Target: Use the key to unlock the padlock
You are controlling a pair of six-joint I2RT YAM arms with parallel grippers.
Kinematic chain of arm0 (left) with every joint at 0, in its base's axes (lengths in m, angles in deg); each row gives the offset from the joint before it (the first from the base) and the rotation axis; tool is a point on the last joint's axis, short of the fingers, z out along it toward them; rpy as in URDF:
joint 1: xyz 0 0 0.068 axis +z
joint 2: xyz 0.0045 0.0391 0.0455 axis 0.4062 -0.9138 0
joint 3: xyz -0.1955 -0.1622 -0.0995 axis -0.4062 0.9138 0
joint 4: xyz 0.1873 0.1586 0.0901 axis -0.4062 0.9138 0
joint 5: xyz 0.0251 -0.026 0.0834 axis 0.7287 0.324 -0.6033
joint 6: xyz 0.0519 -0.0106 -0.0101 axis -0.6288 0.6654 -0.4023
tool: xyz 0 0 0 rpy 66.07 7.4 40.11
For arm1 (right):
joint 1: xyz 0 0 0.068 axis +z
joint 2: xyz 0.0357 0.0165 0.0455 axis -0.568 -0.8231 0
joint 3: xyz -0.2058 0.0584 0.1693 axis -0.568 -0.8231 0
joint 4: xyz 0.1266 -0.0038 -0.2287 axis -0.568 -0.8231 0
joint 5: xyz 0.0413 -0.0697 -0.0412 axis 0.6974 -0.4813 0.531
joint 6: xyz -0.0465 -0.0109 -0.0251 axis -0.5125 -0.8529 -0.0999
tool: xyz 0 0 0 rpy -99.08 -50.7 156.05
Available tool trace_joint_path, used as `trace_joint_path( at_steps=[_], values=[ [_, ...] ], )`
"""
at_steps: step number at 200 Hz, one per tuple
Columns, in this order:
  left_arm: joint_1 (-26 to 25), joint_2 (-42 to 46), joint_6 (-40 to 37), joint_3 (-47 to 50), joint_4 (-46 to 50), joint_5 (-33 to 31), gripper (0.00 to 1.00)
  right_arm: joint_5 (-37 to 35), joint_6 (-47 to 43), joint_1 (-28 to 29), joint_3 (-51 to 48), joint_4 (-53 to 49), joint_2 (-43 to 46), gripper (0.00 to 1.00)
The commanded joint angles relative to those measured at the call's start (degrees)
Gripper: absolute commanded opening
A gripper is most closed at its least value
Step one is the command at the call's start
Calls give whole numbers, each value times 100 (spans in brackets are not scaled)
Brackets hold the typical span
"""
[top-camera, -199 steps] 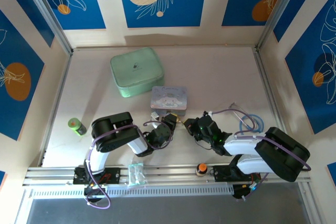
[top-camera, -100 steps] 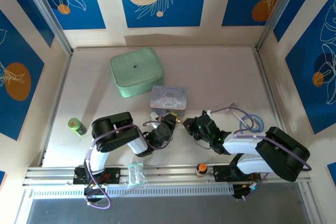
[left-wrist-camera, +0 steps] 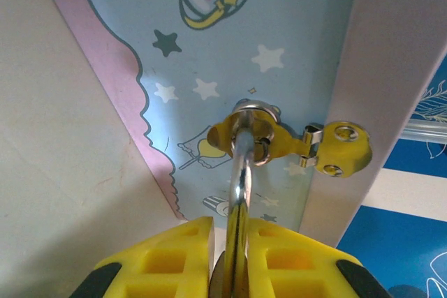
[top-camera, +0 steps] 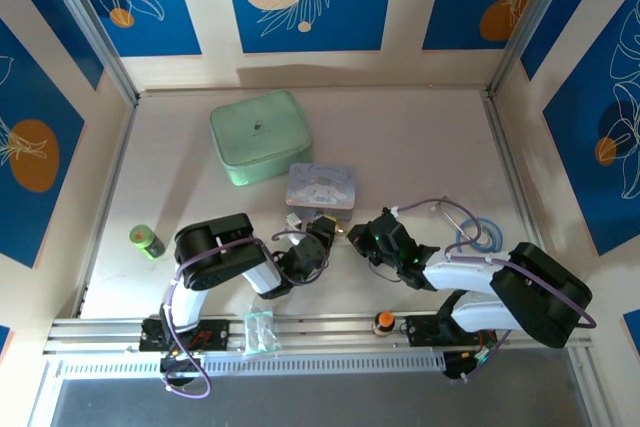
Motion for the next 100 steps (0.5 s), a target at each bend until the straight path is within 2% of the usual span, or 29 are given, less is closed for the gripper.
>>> trace_joint_path(
  at_steps=[1, 29, 78, 100],
  values=[
    [-326, -4, -37, -174, -91, 1257, 0, 892, -143, 165, 433, 656, 126, 0],
    [-332, 134, -136, -222, 275, 1316, 0, 837, -257, 222, 547, 427, 304, 0],
    [-326, -40, -27, -295, 158, 1442, 0, 745, -432, 230, 657, 230, 277, 0],
    [-326, 25, -48, -304, 102, 1447, 0, 814, -409, 203, 644, 442, 49, 0]
  ],
)
